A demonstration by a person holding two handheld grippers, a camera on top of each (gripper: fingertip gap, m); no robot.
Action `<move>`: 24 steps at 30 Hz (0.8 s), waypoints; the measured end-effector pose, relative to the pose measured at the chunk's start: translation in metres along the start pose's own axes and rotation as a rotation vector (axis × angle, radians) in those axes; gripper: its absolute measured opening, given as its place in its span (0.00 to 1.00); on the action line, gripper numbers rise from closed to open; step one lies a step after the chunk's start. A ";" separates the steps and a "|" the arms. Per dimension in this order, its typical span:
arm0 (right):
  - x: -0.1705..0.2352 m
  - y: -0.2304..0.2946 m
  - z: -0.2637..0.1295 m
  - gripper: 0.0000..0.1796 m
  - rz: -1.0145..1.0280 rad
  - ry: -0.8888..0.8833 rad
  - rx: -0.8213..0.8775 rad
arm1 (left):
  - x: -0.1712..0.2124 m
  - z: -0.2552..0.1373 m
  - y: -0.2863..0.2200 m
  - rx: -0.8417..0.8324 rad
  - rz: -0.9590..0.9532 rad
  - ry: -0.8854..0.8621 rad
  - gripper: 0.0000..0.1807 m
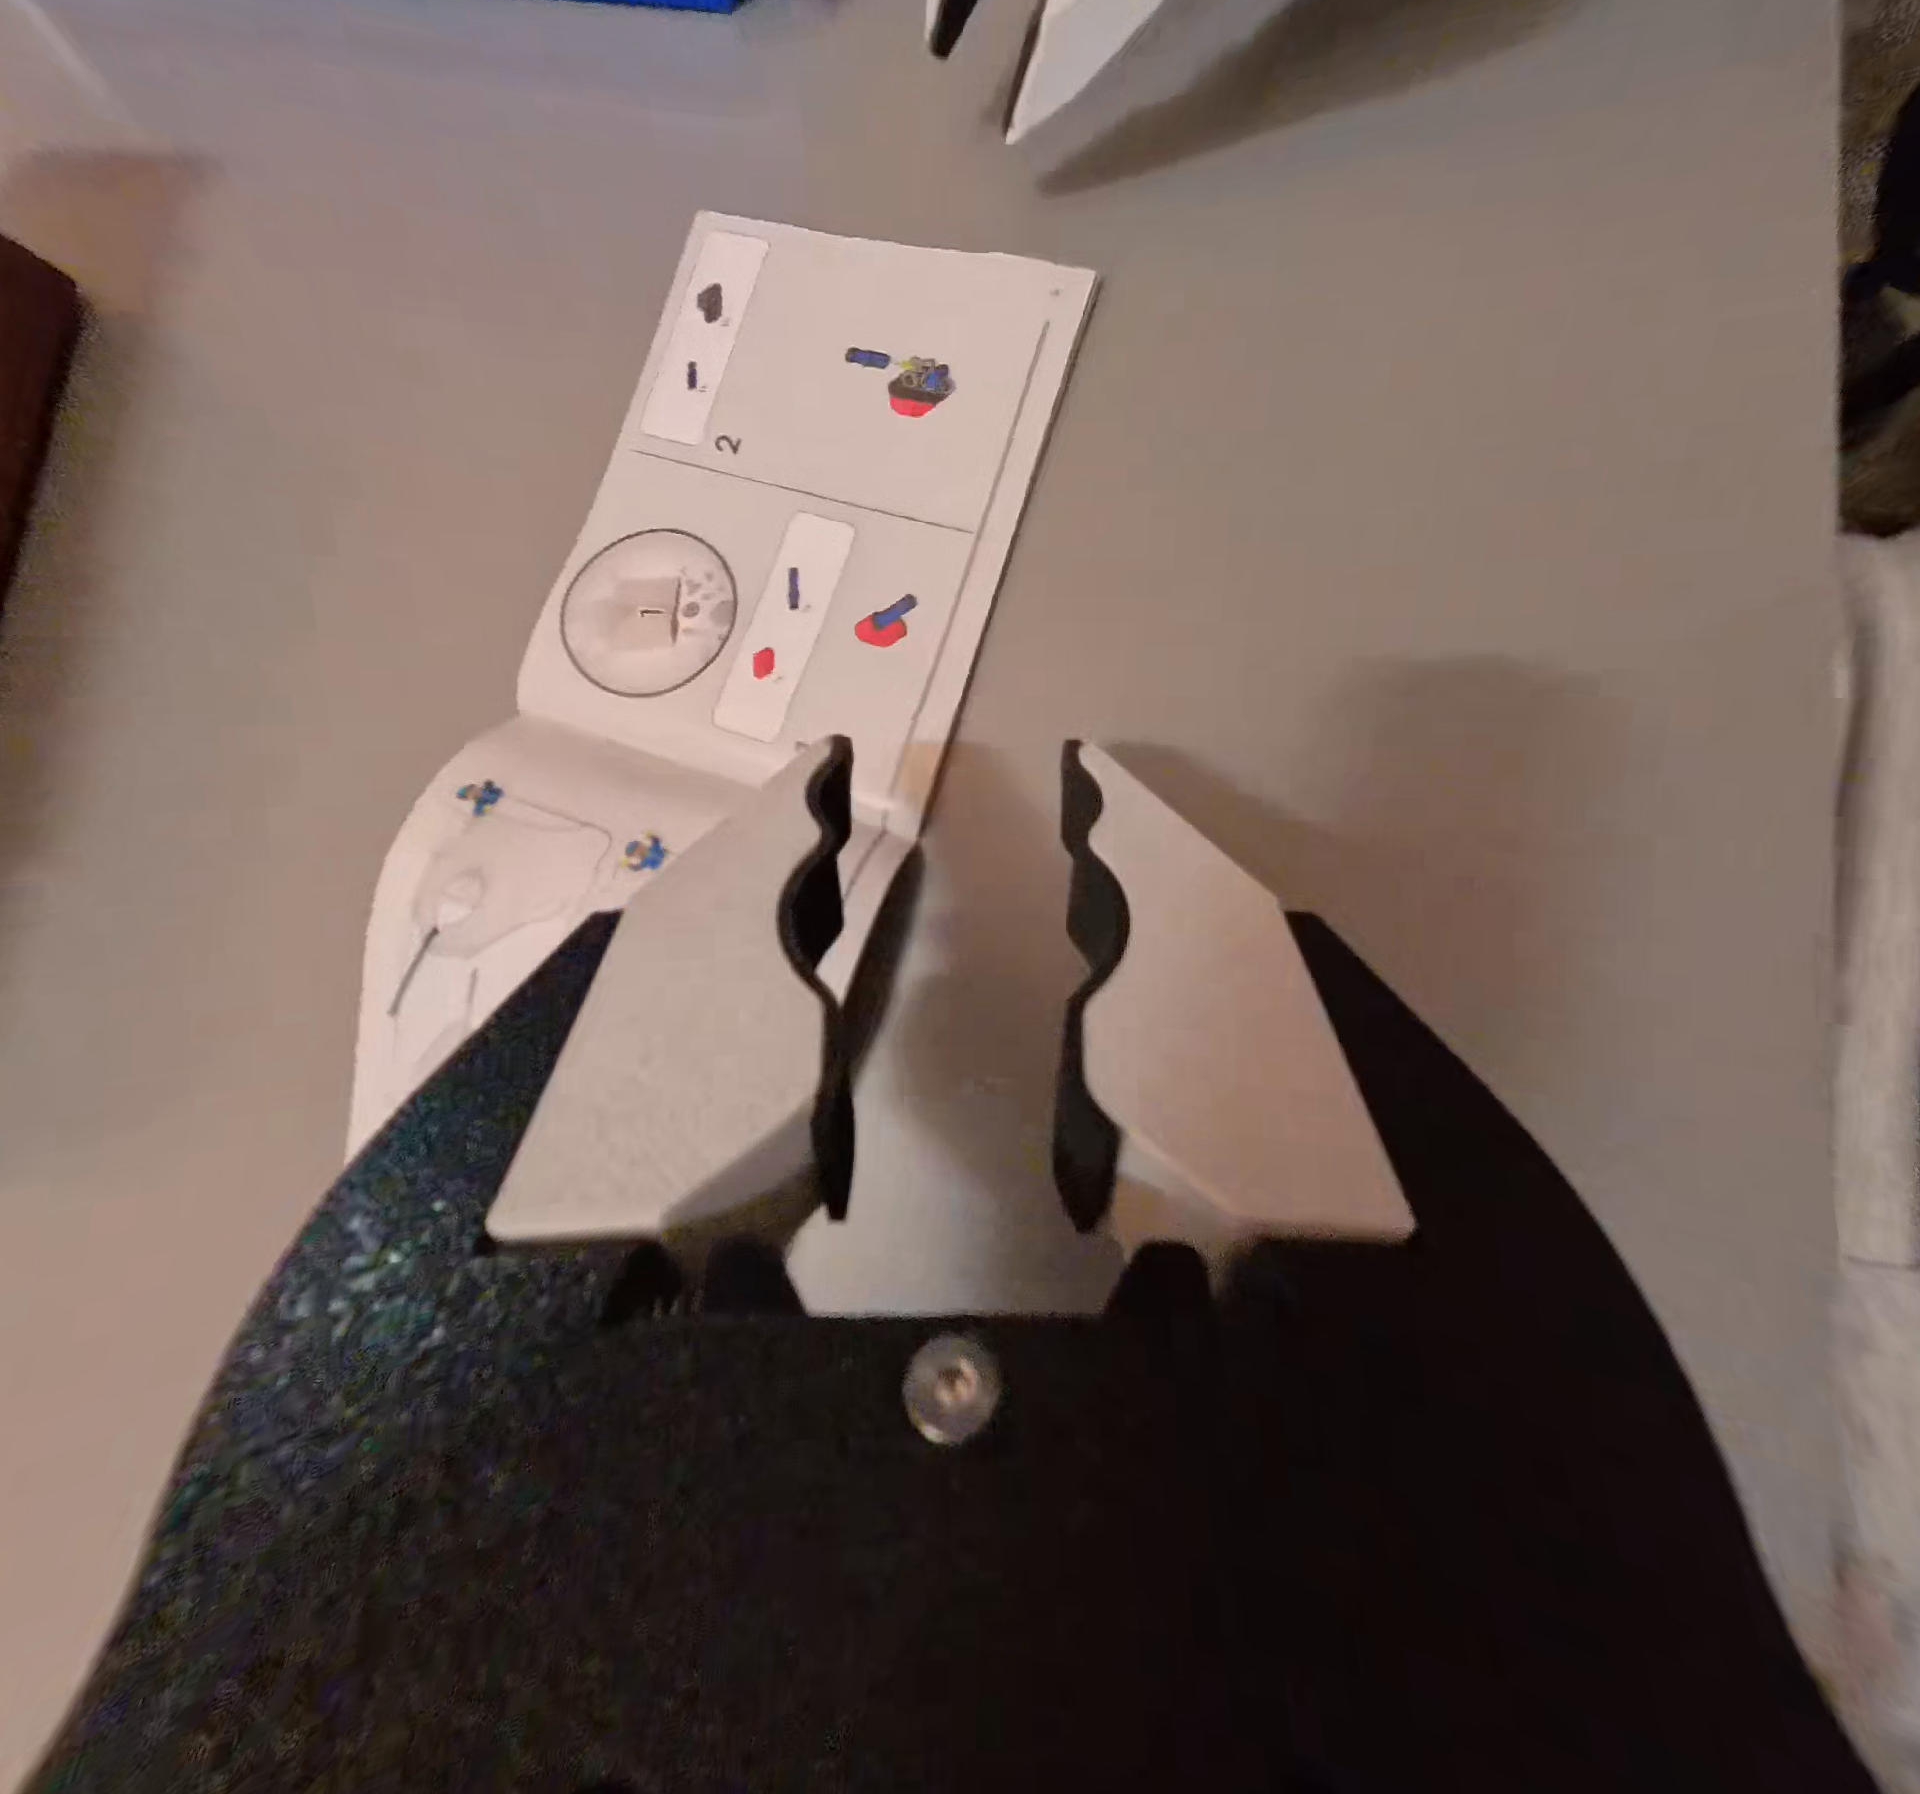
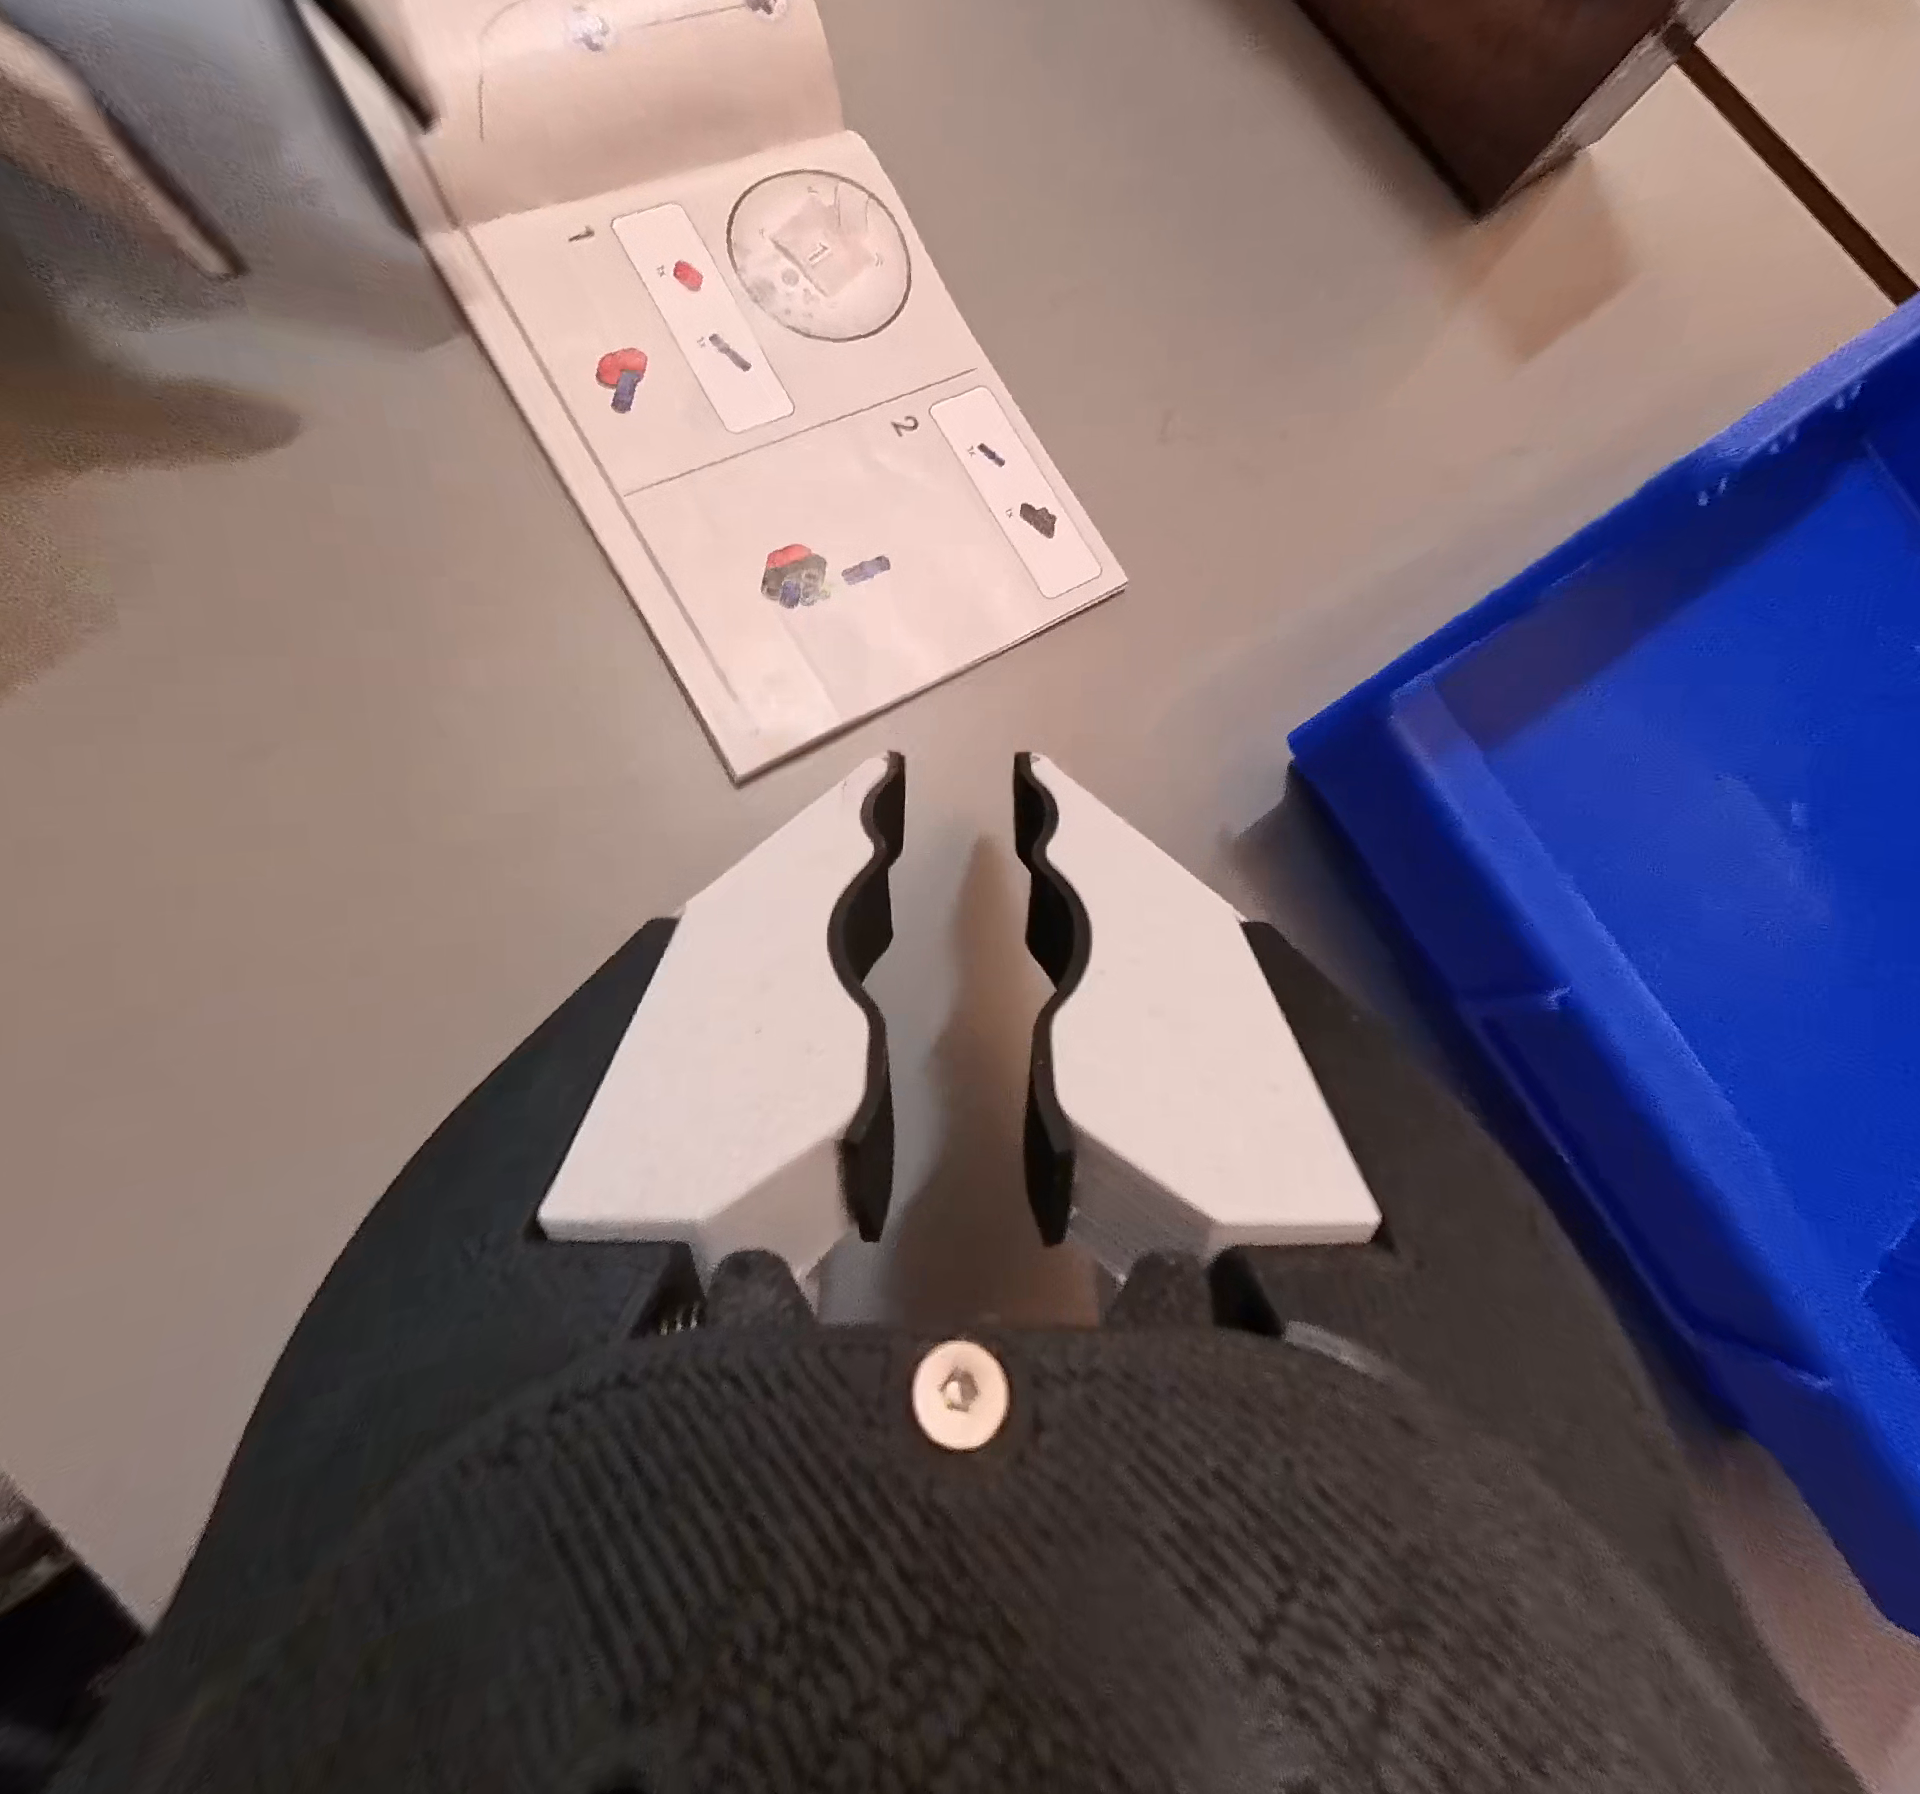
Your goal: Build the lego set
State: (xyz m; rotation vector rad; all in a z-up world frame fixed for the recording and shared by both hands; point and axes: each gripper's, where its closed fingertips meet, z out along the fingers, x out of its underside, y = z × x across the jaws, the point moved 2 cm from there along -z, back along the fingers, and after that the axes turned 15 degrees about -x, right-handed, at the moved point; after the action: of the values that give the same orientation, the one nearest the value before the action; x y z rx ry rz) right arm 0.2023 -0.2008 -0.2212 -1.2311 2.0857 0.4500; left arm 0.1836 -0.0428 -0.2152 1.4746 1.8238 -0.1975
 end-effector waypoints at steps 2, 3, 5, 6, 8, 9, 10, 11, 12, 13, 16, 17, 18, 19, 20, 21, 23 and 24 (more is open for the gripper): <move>0.004 0.000 -0.003 0.11 -0.011 0.012 0.000 | -0.003 0.009 0.005 0.041 0.061 0.038 0.22; 0.005 -0.001 -0.004 0.11 -0.008 0.008 0.002 | -0.004 0.014 0.006 0.068 0.077 0.055 0.23; 0.006 0.001 -0.005 0.11 -0.008 0.000 -0.013 | -0.002 0.022 0.007 0.117 0.113 0.098 0.26; 0.006 0.002 -0.006 0.11 -0.018 -0.006 -0.023 | 0.000 0.026 0.007 0.137 0.127 0.114 0.26; 0.005 0.007 -0.007 0.12 -0.050 -0.021 -0.052 | 0.004 0.033 0.007 0.163 0.113 0.149 0.26; 0.005 0.010 -0.007 0.12 -0.065 -0.025 -0.067 | 0.003 0.033 0.007 0.180 0.093 0.147 0.25; 0.005 0.012 -0.006 0.12 -0.075 -0.027 -0.078 | 0.003 0.033 0.007 0.184 0.085 0.145 0.24; 0.005 0.012 -0.006 0.12 -0.082 -0.025 -0.083 | 0.004 0.033 0.009 0.171 0.089 0.144 0.22; 0.005 0.012 -0.006 0.12 -0.086 -0.025 -0.082 | 0.006 0.033 0.011 0.153 0.095 0.144 0.20; 0.004 0.012 -0.006 0.12 -0.088 -0.027 -0.082 | 0.006 0.033 0.012 0.147 0.092 0.141 0.19; -0.001 0.014 -0.004 0.12 -0.096 -0.047 -0.093 | 0.009 0.031 0.012 0.148 0.062 0.131 0.18; -0.003 0.016 -0.003 0.12 -0.107 -0.053 -0.100 | 0.009 0.029 0.012 0.149 0.053 0.126 0.17; -0.005 0.018 -0.002 0.12 -0.118 -0.056 -0.105 | 0.009 0.028 0.012 0.146 0.049 0.118 0.16; -0.006 0.019 -0.002 0.12 -0.126 -0.055 -0.107 | 0.010 0.027 0.011 0.139 0.048 0.109 0.16; -0.008 0.020 -0.001 0.12 -0.132 -0.054 -0.108 | 0.011 0.026 0.012 0.128 0.048 0.105 0.16; -0.010 0.021 -0.001 0.13 -0.141 -0.056 -0.110 | 0.012 0.025 0.012 0.114 0.047 0.103 0.16; -0.015 0.025 0.002 0.12 -0.156 -0.066 -0.120 | 0.014 0.020 0.012 0.084 0.047 0.096 0.16; -0.016 0.027 0.003 0.12 -0.163 -0.067 -0.124 | 0.014 0.015 0.011 0.072 0.040 0.079 0.16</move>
State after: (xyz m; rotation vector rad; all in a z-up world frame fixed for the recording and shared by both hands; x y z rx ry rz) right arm 0.1858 -0.1754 -0.2133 -1.4257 1.9078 0.5449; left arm 0.1999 -0.0365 -0.2309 1.5876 1.8653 -0.1898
